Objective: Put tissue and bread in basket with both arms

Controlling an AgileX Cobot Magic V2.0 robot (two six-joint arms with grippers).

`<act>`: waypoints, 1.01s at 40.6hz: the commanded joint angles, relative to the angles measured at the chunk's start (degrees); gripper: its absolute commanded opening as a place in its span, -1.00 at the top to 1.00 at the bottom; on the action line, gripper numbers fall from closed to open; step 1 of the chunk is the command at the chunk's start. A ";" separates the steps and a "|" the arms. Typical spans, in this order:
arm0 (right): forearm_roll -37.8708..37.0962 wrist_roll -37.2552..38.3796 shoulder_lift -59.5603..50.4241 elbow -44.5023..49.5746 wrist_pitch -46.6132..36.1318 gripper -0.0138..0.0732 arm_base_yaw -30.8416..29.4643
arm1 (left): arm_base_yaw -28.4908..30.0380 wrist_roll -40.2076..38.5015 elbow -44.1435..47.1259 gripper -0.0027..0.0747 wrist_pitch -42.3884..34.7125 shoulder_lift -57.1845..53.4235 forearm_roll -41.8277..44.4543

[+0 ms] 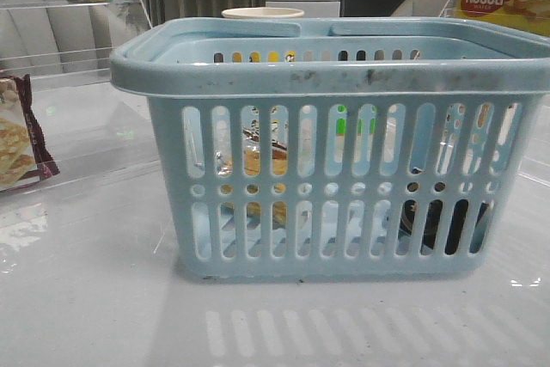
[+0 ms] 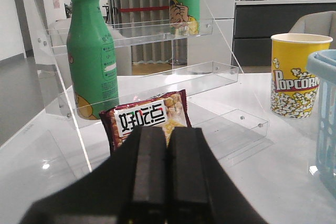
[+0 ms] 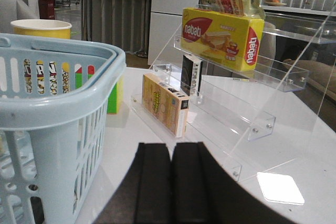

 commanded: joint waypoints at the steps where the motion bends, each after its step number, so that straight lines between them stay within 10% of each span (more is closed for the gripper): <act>1: -1.37 1.22 -1.09 0.09 -5.66 0.62 -0.23 | -0.43 -0.48 0.06 0.70 -5.07 -1.02 -0.15; 41: -0.18 1.64 -1.09 0.09 -5.93 0.62 -0.23 | -0.43 -0.48 0.06 0.70 -5.07 -1.02 -0.15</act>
